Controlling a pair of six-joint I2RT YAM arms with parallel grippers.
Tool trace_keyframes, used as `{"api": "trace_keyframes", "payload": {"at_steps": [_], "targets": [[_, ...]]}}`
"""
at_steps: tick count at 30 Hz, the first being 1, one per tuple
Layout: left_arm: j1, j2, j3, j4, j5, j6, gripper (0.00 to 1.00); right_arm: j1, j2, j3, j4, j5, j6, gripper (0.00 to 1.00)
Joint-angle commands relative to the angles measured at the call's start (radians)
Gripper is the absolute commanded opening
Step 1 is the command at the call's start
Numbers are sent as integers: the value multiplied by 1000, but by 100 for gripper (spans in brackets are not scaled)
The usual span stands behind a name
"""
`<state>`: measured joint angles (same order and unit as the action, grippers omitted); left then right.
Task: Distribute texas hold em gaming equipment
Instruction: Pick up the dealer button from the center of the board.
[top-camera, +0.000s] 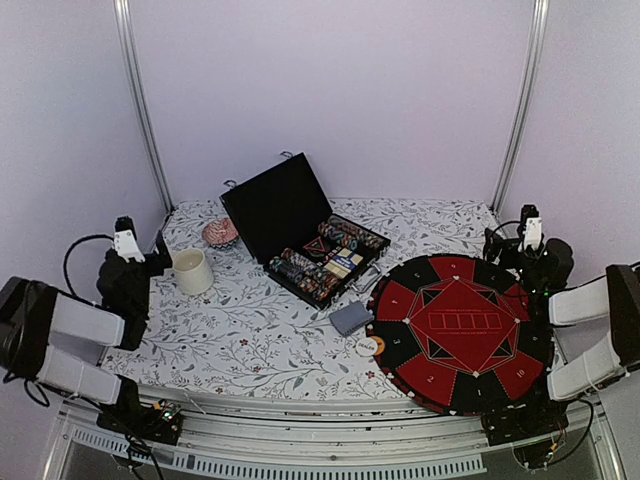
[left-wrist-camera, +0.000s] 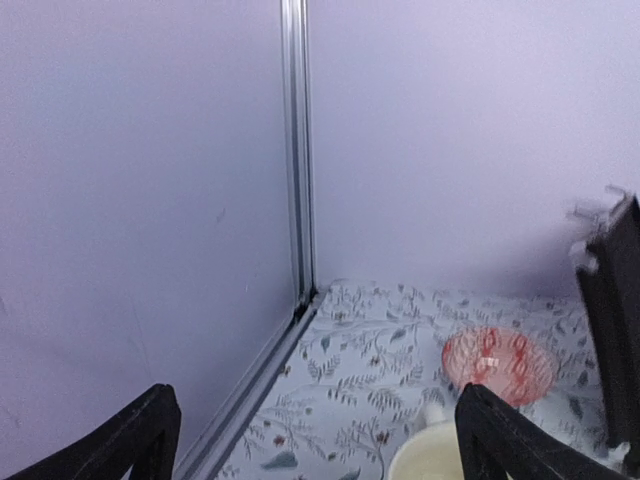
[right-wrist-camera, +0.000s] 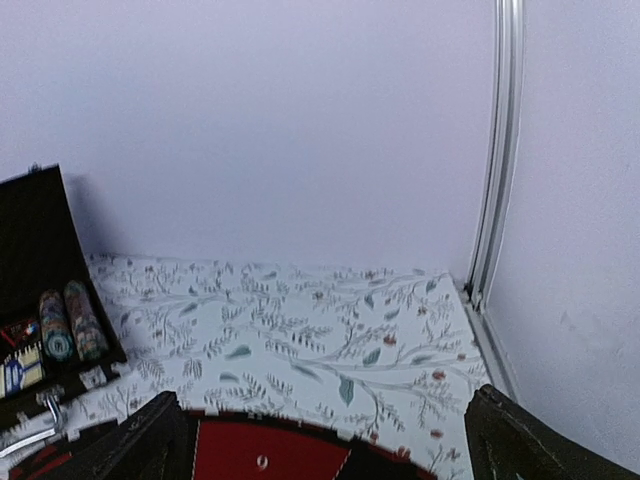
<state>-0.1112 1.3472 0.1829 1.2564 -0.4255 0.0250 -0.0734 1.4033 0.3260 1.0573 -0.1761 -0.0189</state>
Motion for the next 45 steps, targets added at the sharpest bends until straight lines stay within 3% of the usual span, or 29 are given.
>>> {"api": "trace_keyframes", "payload": {"at_steps": [1, 8, 12, 16, 24, 29, 32, 38, 42, 45], "targets": [[-30, -156, 146, -263, -36, 45, 98, -4, -135, 99, -150, -25, 61, 99], [-79, -318, 381, -674, 102, -50, 98, -5, -224, 324, -325, -359, 242, 99], [-162, -325, 545, -913, 198, -58, 98, -3, -230, 433, -457, -537, 299, 99], [-252, -303, 674, -1102, 302, -77, 98, 11, -251, 487, -601, -622, 327, 99], [-497, -148, 869, -1377, 505, -13, 98, 144, -266, 595, -1010, -536, 202, 99], [-647, -19, 958, -1485, 583, 77, 98, 211, -234, 675, -1225, -534, 165, 99], [-725, 41, 975, -1504, 627, 146, 98, 302, -213, 698, -1327, -446, 142, 99], [-778, 126, 970, -1487, 742, 173, 98, 399, -128, 731, -1464, -302, 154, 99], [-782, 196, 977, -1487, 728, 140, 98, 464, -57, 754, -1509, -191, 165, 99], [-801, 265, 1006, -1490, 687, 120, 98, 474, 3, 769, -1510, -228, 176, 99]]}}
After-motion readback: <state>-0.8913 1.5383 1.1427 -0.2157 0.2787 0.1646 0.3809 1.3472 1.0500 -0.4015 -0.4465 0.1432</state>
